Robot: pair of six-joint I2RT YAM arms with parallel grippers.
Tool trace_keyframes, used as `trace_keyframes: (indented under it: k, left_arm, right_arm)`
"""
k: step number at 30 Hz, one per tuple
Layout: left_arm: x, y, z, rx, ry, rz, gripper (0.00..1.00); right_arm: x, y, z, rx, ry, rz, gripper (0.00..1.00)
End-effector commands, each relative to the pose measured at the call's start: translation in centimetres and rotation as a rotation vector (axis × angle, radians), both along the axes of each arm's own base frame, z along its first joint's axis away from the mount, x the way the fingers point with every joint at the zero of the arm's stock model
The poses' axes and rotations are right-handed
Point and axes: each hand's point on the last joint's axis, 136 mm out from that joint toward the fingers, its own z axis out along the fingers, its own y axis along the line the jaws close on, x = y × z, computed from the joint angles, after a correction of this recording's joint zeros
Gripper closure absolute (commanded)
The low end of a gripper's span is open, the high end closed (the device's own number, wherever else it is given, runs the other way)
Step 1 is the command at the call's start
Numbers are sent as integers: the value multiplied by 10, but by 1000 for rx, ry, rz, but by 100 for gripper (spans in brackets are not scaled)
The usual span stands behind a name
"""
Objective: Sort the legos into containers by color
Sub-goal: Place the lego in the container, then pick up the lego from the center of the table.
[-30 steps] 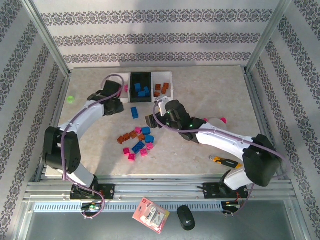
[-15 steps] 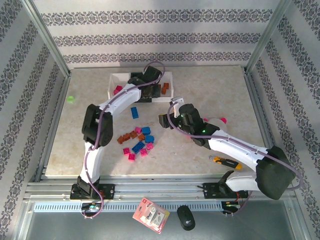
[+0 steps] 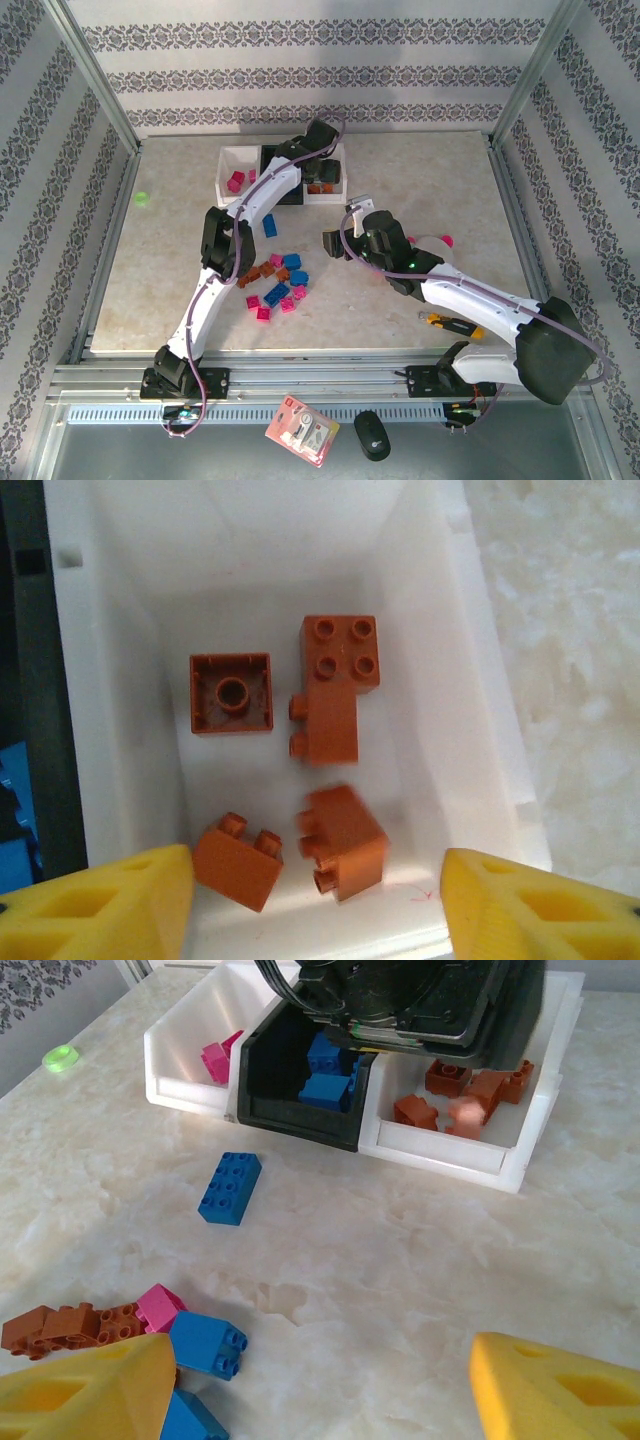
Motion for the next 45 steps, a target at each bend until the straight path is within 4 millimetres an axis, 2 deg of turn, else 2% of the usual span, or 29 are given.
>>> trace_keyframes:
  k: [1,2,4,8,11,17,21,24,29,37,45]
  left_arm:
    - [-13,1,40,-13,-17,-35,16]
    - [-16,1,49,-10,-27,-46,9]
    - [-22,4,64,-1,-44,-54,0]
    - [-42,24,87,34,-68,-29,1]
    - [-60,42,95,47,-97,-3,1]
    - [-102,83,86,65,-104,89,1]
    - [-120,104,59,58,-74,160,2]
    - [-127,109,38,42,-32,187,2]
    - [-125,113,2,36,23,223,4]
    - [-119,125,-50,39,111,276,6]
    - [-117,124,-82,39,172,269,25]
  right_arm:
    - [1,-3,-5,-11,13,-2,22]
    - [0,0,-8,-13,23,8,22]
    - [0,7,-12,-17,37,28,22]
    - [0,25,-19,-44,45,63,22]
    - [0,39,-23,-55,48,88,22]
    - [-1,60,-24,-49,50,132,22]
    - [-3,69,-23,-48,44,160,22]
    - [-5,74,-21,-46,29,176,22]
    - [-13,80,-16,-22,2,205,21]
    - [-22,81,-9,33,-31,223,11]
    - [-20,76,-8,31,-47,198,7]
